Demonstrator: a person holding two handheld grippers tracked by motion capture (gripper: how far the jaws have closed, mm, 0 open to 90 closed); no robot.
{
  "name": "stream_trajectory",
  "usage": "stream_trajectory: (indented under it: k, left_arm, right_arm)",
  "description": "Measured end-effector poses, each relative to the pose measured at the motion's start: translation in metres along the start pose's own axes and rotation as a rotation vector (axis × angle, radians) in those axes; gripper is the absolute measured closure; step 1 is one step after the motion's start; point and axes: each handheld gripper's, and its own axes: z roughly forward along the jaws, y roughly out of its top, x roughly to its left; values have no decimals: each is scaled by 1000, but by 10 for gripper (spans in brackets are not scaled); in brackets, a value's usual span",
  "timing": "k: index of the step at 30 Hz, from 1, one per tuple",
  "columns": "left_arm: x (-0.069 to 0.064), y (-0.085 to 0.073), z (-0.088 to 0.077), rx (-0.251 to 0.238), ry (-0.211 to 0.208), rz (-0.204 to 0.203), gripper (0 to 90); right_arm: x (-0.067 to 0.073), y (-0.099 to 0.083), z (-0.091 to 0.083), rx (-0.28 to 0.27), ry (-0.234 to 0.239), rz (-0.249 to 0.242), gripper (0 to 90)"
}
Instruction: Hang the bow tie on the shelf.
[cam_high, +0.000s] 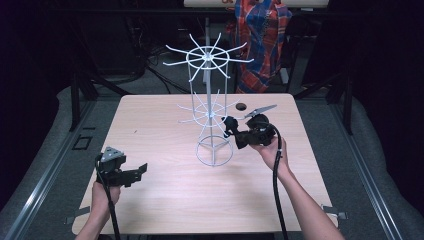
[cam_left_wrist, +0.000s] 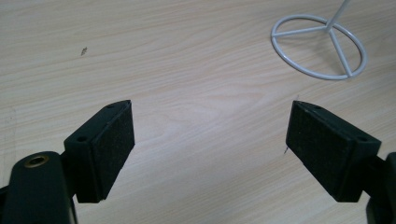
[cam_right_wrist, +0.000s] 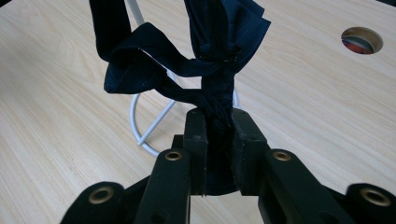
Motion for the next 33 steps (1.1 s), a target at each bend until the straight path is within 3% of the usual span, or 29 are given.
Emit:
stream_trajectory:
  k: [11,19,26,27,30,33]
  left_arm:
    - [0,0,1,0,6,1,157]
    - [0,0,1,4,5,4,157]
    - [1,0,0,-1,4,-6,157]
    - [0,0,0,-1,6,-5,157]
    - [0,0,0,1,3,-2,157]
    - [0,0,0,0,3,-2,157]
  right_arm:
    - [1,-1,7,-4,26,-12,744]
    - [0,-3,11,3,32,4,644]
    - [-2,-4,5,16,48,-4,483]
    - [-2,-6,1,16,46,-2,425]
    - [-2,-7,-2,21,46,0,381]
    - [-2,-8,-10,32,33,-2,256]
